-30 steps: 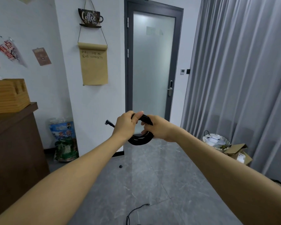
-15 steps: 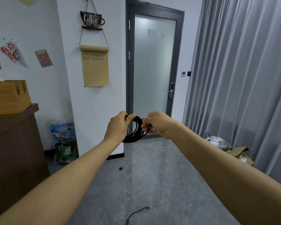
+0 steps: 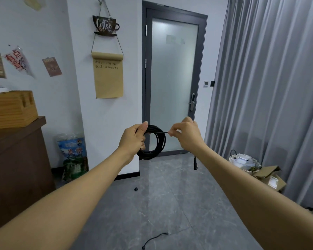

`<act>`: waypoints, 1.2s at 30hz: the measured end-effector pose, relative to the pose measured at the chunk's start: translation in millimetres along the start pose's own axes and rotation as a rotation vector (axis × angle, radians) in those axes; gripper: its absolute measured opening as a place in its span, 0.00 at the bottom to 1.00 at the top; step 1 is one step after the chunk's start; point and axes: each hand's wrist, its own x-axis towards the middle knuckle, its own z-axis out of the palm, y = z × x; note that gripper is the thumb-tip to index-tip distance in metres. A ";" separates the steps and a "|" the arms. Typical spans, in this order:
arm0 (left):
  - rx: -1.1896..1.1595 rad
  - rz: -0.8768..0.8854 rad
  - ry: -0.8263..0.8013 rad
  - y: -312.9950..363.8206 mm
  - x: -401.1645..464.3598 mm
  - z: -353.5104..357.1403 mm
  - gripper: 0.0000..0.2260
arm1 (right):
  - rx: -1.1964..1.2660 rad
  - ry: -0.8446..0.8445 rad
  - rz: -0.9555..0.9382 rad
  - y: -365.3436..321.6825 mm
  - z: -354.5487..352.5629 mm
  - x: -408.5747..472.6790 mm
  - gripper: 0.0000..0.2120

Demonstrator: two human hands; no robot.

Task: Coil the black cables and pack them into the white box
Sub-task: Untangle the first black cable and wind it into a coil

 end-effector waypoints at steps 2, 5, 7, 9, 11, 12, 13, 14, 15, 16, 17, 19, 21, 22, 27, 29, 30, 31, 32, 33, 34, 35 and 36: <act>-0.121 -0.041 -0.003 2.8 -3.6 4.6 0.16 | 0.193 0.029 0.036 -0.9 4.1 -2.6 0.10; -0.248 -0.069 0.016 6.7 -5.0 11.5 0.16 | 0.367 0.007 0.115 -2.8 15.0 -2.7 0.13; -0.278 -0.071 0.026 9.1 -4.7 13.5 0.16 | 0.477 -0.035 0.177 -4.3 23.0 -3.4 0.16; -0.282 -0.065 0.045 9.9 -4.1 13.7 0.16 | 0.639 -0.080 0.236 -8.1 25.2 -4.1 0.17; -0.290 -0.063 0.075 10.3 -4.5 13.0 0.15 | 0.841 -0.117 0.296 -14.1 20.7 -6.0 0.17; -0.288 -0.063 0.088 10.4 -4.1 13.4 0.14 | 0.925 -0.130 0.318 -15.4 19.1 -6.3 0.15; -0.283 -0.063 0.099 10.2 -3.6 14.6 0.14 | 0.964 -0.146 0.328 -16.8 17.3 -6.5 0.15; -0.280 -0.062 0.108 10.2 -3.7 16.4 0.14 | 0.942 -0.152 0.321 -18.1 15.9 -6.8 0.15; -0.286 -0.060 0.114 10.3 -4.1 18.9 0.14 | 0.895 -0.150 0.306 -19.2 15.5 -7.7 0.16; -0.296 -0.055 0.115 10.4 -4.3 21.3 0.14 | 0.859 -0.137 0.296 -19.9 15.9 -8.3 0.15; -0.301 -0.046 0.112 10.7 -4.0 23.5 0.14 | 0.859 -0.119 0.304 -20.1 16.6 -8.2 0.11; -0.271 -0.021 0.101 10.6 -4.2 26.1 0.15 | 0.933 -0.091 0.335 -17.8 17.4 -8.8 0.06; -0.204 0.021 0.088 10.1 -3.7 26.1 0.16 | 1.037 -0.107 0.351 -18.2 16.6 -10.8 0.05; -0.165 0.040 0.082 9.8 -3.3 25.6 0.16 | 1.079 -0.118 0.363 -17.7 17.4 -11.5 0.05; -0.036 0.078 0.085 4.3 -2.3 22.0 0.17 | 1.355 -0.237 0.408 -15.1 18.6 -17.2 0.05; -0.036 0.080 0.089 2.7 -1.6 21.5 0.17 | 1.473 -0.321 0.424 -14.8 16.6 -17.5 0.06; -0.032 0.083 0.090 2.5 -1.2 21.6 0.17 | 1.508 -0.347 0.438 -14.1 15.8 -17.7 0.07; -0.020 0.091 0.089 2.8 -0.2 22.1 0.17 | 1.540 -0.366 0.456 -13.2 15.3 -17.7 0.08; -0.003 0.103 0.084 3.5 0.6 22.6 0.18 | 1.560 -0.380 0.475 -11.8 14.8 -17.4 0.09; 0.016 0.114 0.075 4.2 1.3 23.0 0.17 | 1.571 -0.394 0.491 -10.9 14.0 -17.7 0.09; 0.033 0.123 0.064 4.8 1.7 23.0 0.17 | 1.566 -0.411 0.500 -10.8 12.9 -18.0 0.09; 0.049 0.132 0.052 4.9 2.1 23.1 0.17 | 1.546 -0.431 0.495 -11.0 11.4 -18.2 0.08; 0.067 0.141 0.041 4.7 2.3 23.1 0.17 | 1.494 -0.445 0.471 -11.6 9.7 -18.3 0.06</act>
